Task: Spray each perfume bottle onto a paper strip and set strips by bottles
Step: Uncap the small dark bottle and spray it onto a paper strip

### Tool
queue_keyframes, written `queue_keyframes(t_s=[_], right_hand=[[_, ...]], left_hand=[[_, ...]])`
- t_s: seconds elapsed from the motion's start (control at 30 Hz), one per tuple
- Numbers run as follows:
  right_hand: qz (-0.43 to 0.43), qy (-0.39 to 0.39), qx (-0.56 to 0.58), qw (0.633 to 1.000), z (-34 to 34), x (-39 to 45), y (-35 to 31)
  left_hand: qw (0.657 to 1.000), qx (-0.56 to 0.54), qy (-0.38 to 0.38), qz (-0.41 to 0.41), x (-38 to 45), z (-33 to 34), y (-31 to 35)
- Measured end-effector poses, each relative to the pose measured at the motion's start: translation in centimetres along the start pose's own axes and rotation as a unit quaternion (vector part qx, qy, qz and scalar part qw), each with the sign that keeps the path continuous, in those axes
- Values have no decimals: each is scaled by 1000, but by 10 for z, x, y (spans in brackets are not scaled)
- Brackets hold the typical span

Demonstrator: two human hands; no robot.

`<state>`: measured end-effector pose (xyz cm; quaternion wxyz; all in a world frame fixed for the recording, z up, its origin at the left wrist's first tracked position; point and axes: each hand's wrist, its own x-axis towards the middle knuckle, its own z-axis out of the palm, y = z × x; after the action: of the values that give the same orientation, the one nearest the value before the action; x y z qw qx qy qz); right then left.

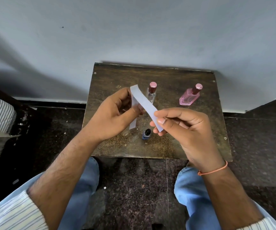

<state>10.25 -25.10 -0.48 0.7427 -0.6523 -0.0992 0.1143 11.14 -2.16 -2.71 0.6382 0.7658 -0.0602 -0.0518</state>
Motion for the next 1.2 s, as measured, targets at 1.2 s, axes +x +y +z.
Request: queue_keyframes(t_s=[1.2], right_hand=[[-193,-12,-275,942,2,4,15]], left_hand=[[992,49,-112,-37,-10,0,15]])
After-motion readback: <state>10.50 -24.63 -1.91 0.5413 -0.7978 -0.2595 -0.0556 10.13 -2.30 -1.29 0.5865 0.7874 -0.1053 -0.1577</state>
